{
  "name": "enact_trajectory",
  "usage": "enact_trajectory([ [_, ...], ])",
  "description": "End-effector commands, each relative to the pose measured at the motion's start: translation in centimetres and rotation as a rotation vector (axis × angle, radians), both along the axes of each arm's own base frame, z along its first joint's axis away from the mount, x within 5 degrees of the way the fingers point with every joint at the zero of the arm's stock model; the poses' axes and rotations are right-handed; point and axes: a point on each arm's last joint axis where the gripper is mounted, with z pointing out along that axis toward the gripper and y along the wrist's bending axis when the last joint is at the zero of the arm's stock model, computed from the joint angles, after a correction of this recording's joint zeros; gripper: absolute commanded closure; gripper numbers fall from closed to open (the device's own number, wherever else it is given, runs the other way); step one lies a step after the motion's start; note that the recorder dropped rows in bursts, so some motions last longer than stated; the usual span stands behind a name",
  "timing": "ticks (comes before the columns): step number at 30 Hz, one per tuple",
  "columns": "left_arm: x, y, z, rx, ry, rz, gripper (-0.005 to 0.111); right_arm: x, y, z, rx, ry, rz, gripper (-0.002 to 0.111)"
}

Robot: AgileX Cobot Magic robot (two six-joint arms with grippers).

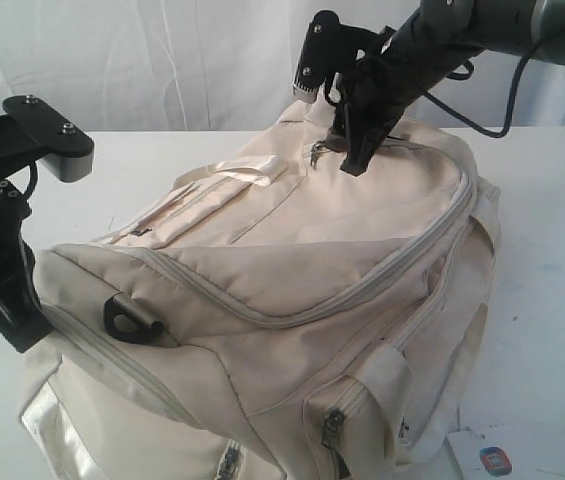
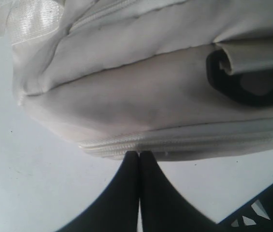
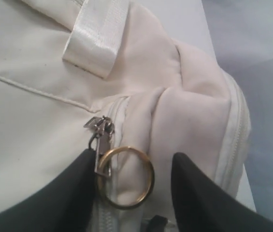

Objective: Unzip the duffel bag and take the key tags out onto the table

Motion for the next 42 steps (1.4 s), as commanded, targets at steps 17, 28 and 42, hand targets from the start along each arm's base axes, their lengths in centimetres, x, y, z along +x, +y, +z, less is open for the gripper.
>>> enact_trajectory([
  [17,-0.4,0.0,0.1,-0.011,0.014,-0.001,0.107,0.2,0.5,-0.4,0.067,0.038,-0.042,0.065],
  [28,-0.4,0.0,0.1,-0.011,0.014,-0.001,0.107,0.2,0.5,-0.3,0.068,0.036,-0.042,0.089],
  [42,-0.5,0.0,0.1,-0.015,0.018,-0.001,0.107,-1.5,-0.3,3.1,0.081,0.017,-0.024,0.095],
])
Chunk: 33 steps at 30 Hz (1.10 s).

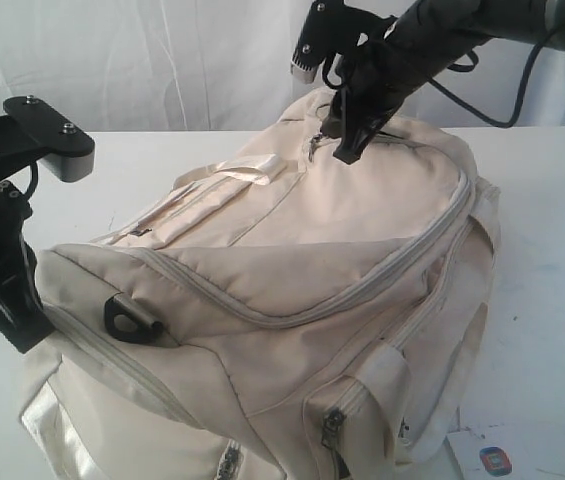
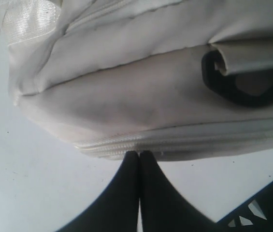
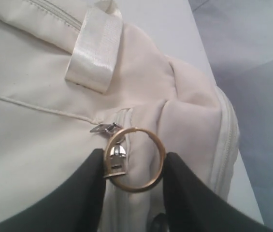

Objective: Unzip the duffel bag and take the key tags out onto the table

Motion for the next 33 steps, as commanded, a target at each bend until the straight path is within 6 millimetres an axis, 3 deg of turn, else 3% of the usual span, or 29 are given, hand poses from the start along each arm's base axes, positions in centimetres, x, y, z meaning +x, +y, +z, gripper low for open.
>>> enact_trajectory([
  [1,-0.4,0.1,0.1,-0.007,0.011,-0.002,0.107,-0.8,-0.2,1.3,0.003,0.013,0.010,0.095],
  [15,-0.4,0.1,0.1,-0.009,0.013,-0.002,0.107,-0.7,-2.1,0.8,-0.077,0.097,-0.241,0.095],
  [33,-0.4,0.1,0.1,-0.009,0.013,-0.002,0.107,-0.9,-4.3,0.3,-0.254,0.147,-0.428,0.095],
])
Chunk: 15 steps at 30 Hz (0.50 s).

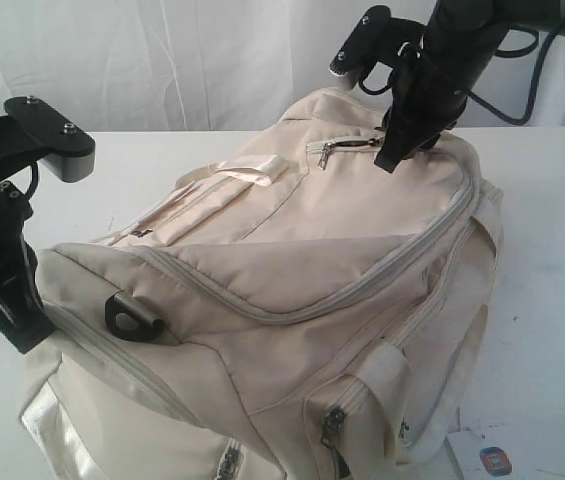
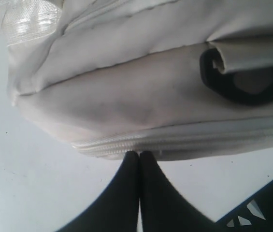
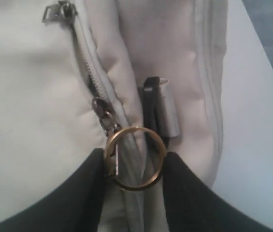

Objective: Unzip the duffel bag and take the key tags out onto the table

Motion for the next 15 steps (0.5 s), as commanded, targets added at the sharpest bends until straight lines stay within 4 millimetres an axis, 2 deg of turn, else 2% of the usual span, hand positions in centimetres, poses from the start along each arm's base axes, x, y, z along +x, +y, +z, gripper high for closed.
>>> enact_trajectory([
  [1,-0.4,0.1,0.1,-0.005,0.011,-0.002,0.107,-0.4,-0.9,0.4,-0.059,0.024,-0.045,0.095],
  [9,-0.4,0.1,0.1,-0.007,0.007,-0.006,0.107,-0.8,-2.3,0.5,-0.147,0.057,-0.203,0.095],
  [15,-0.2,-0.1,0.2,-0.014,-0.017,-0.036,0.107,-1.7,-3.1,1.0,-0.150,0.108,-0.343,0.095],
])
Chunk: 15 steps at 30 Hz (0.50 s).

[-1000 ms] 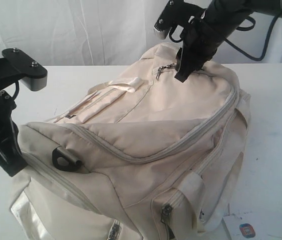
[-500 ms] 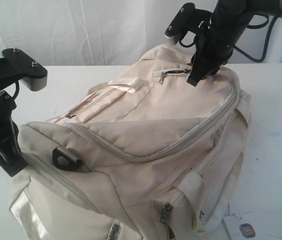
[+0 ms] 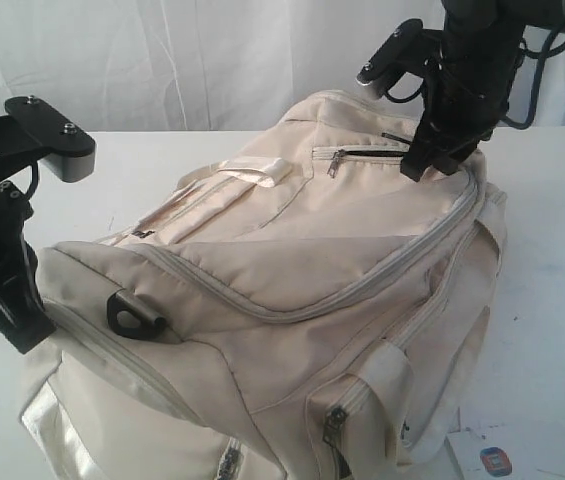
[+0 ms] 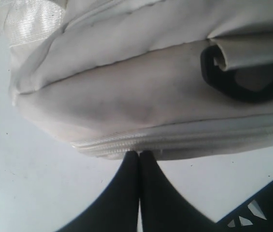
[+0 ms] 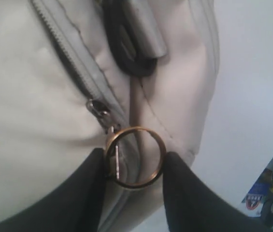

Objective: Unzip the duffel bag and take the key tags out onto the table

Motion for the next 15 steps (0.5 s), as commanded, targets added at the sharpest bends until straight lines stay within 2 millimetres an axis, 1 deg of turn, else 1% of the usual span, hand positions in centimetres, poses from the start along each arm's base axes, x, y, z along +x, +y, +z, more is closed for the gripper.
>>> enact_trajectory([
  [1,-0.1,-0.2,0.2,-0.019,-0.034,-0.053,0.107,-0.8,-1.1,1.1,-0.026,0.012,-0.129,0.095],
  [6,0.8,-0.8,0.8,-0.050,-0.158,-0.180,0.107,-0.9,-1.1,1.2,-0.011,0.004,-0.158,0.095],
  [8,0.9,-0.8,1.5,-0.043,-0.188,-0.216,0.107,-0.9,-1.1,1.2,-0.011,0.004,-0.158,0.095],
  [9,1.0,-0.8,2.1,-0.044,-0.200,-0.222,0.107,-0.9,-1.1,1.2,-0.011,0.004,-0.158,0.095],
  [12,1.0,-0.5,4.9,-0.056,-0.282,-0.220,0.107,-0.9,-1.1,1.2,-0.010,0.005,-0.158,0.095],
  [15,0.5,-0.2,7.5,-0.095,-0.352,-0.215,0.107,-0.9,-1.1,1.2,-0.004,0.008,-0.158,0.095],
])
